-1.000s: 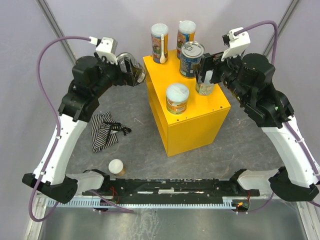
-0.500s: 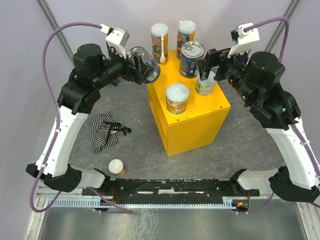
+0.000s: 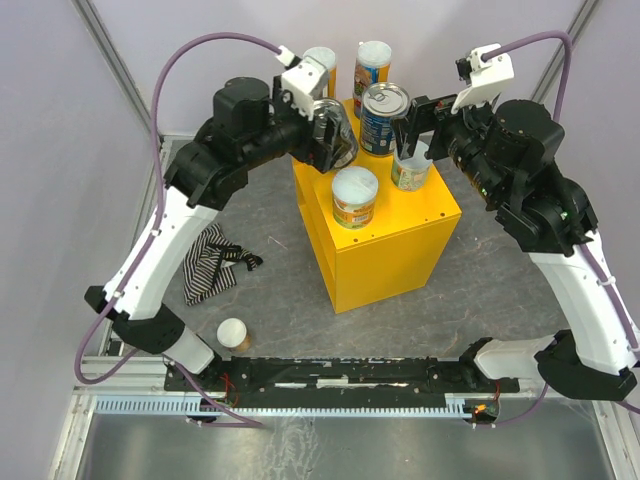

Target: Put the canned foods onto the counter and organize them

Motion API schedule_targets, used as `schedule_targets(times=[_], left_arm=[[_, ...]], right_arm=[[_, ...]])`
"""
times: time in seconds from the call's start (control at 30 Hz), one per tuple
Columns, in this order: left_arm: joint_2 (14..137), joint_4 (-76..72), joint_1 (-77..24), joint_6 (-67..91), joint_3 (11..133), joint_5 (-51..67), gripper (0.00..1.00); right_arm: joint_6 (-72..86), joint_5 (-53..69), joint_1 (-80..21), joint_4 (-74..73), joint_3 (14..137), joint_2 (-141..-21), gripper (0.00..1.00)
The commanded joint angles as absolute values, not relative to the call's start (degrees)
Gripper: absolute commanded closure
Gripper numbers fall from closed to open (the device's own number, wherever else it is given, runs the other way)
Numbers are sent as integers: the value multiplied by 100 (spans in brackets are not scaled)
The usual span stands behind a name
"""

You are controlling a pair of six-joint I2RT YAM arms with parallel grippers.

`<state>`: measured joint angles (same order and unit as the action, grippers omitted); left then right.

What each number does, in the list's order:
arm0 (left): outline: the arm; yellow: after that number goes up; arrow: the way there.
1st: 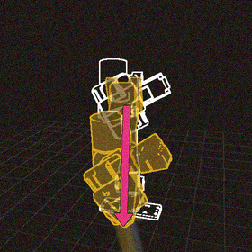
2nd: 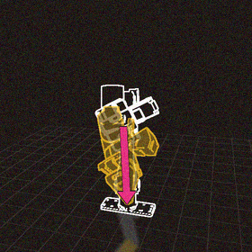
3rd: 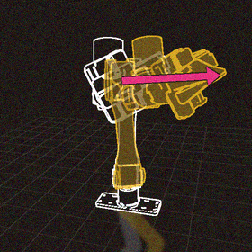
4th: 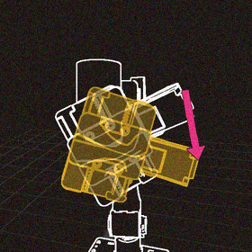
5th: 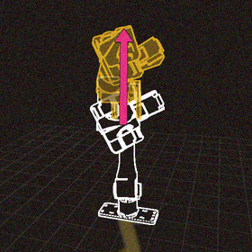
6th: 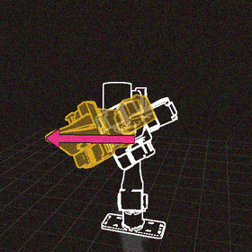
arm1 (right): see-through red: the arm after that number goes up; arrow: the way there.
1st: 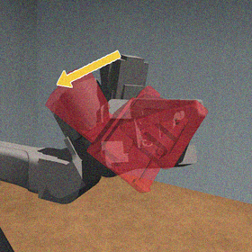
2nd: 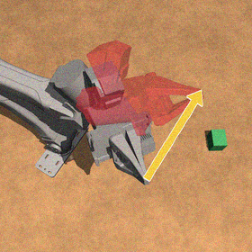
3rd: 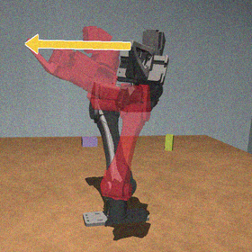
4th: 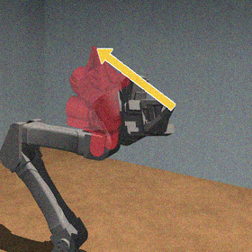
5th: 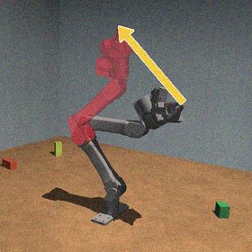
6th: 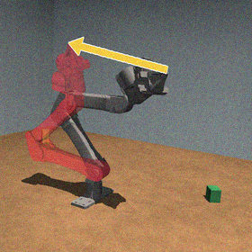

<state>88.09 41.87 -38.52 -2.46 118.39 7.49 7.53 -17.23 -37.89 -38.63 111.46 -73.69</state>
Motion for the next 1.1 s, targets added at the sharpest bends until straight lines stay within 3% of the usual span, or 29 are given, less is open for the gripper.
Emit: schedule_targets(times=[0.0, 0.53, 0.97, 1.07], left_arm=[[8931, 3622, -4287, -1012, 12753, 116, 97], [9546, 3990, -4738, -1527, 13609, -1417, 97], [9694, 4120, -4737, -1375, 13711, -1499, 97], [9716, 4144, -4738, -1331, 13702, -1593, 92]], right_arm=[[655, -1835, -3814, -3768, 11357, -7356, 1], [557, -1802, -3807, -3753, 11350, -7453, 1], [567, -1731, -3807, -3735, 11340, -7526, 1], [562, -1715, -3805, -3722, 11317, -7536, 1]])
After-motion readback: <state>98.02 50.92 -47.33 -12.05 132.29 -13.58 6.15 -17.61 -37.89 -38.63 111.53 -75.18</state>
